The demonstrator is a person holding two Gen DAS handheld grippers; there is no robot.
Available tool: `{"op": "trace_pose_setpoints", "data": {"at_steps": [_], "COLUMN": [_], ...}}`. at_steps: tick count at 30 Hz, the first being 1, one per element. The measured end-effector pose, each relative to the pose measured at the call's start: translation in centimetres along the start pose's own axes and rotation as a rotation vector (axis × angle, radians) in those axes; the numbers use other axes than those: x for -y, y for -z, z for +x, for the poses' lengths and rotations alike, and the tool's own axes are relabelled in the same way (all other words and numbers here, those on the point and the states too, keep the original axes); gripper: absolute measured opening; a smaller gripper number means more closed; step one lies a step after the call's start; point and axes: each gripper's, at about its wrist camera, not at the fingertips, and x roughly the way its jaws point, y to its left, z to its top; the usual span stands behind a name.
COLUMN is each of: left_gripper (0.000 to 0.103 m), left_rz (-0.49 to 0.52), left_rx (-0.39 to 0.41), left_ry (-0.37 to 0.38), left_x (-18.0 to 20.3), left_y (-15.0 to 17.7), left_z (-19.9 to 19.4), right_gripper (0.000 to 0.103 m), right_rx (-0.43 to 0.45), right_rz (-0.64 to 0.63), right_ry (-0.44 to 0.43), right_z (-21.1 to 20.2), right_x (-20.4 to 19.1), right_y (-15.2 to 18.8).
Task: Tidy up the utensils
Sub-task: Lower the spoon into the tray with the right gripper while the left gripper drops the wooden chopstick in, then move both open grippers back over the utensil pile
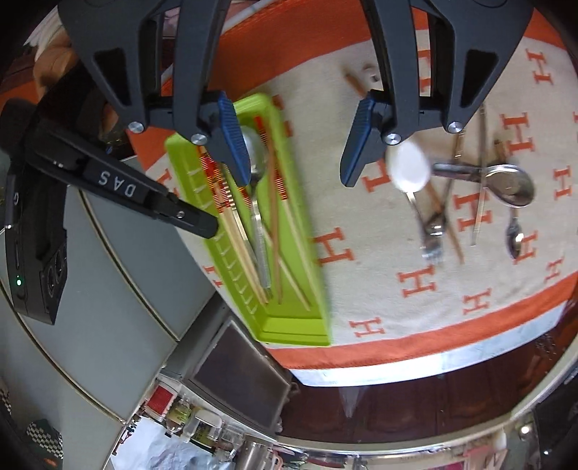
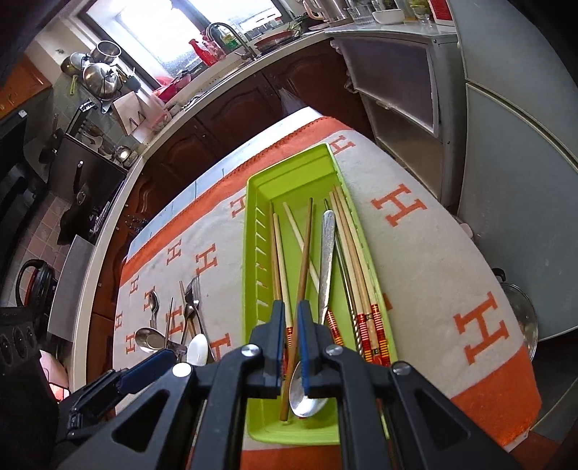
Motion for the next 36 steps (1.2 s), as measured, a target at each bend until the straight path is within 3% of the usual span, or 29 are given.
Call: {"op": "trace_pose_setpoints", "data": {"at_steps": [12, 36], "left_gripper": [0.049, 0.049], "left_rz": [-0.046, -0.224], "left_rx": [0.083, 0.095], "left_ry": [-0.191, -0.335], "left_x": [-8.7, -19.0], "left_y": [4.0, 9.4], "left_z": [-5.5, -7.1], "right_gripper": [0.007, 0.007], "right_rx": [-0.065, -0.23], "right_rz": [-0.145, -0.399], "right_ry": [-0.016, -0.068], "right_z": [1.6, 7.4], "right_x": [-6.0, -16.1], "right_y": [2.6, 7.3]}}
